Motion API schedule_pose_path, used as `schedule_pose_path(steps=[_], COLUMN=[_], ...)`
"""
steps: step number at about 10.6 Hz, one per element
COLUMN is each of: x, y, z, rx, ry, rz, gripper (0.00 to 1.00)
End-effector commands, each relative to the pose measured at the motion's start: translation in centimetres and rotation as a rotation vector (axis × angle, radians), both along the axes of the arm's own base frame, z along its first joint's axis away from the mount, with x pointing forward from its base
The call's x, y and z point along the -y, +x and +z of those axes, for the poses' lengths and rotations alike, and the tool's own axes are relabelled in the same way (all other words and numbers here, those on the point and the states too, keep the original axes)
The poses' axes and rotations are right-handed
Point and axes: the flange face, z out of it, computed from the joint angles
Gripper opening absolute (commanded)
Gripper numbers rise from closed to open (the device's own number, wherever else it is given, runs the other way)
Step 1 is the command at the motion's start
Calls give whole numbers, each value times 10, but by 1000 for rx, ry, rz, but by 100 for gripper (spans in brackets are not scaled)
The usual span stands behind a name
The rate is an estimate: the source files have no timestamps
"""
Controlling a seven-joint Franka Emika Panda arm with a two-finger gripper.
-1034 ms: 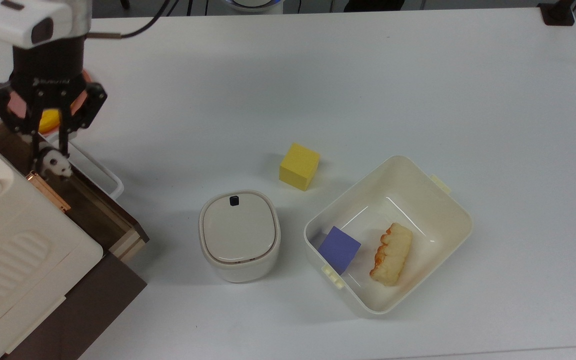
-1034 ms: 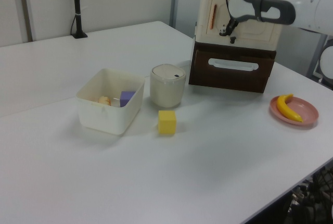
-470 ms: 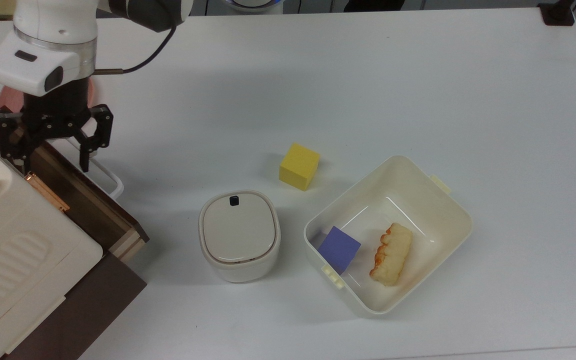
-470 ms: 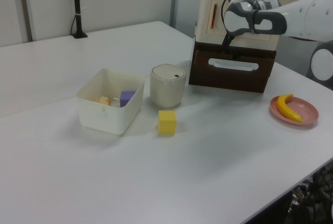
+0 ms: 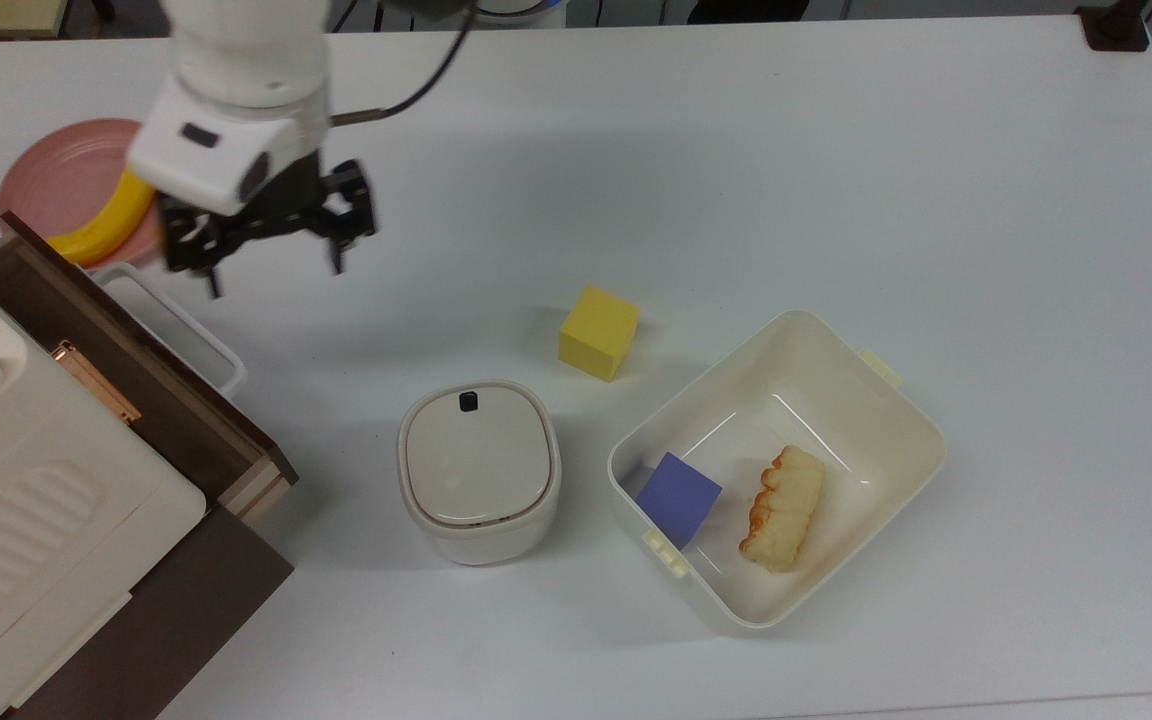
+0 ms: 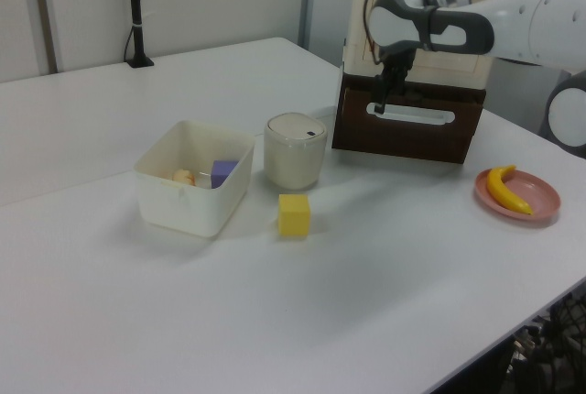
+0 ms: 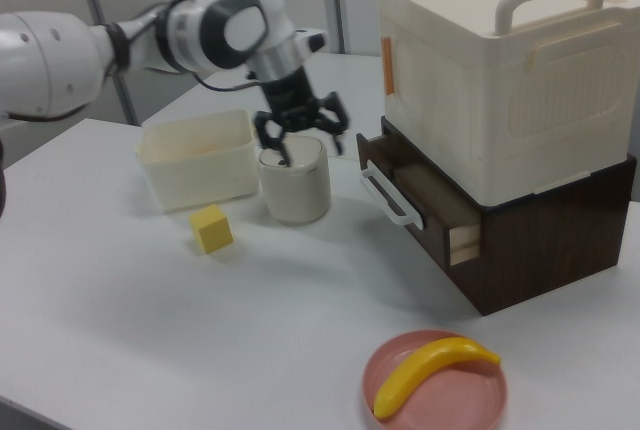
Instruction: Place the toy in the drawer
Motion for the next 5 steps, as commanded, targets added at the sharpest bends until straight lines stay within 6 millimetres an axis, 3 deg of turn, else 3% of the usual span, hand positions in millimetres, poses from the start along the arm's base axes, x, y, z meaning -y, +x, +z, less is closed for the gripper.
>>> schedule_pose_path(steps=[1, 3, 5], x=[-46, -75, -84], y=[-24, -32, -43], z=[16, 12, 22], rx=[-50, -92, -129], ry=[144, 147, 169], rz=[-305, -479, -502], gripper=[100, 100, 100])
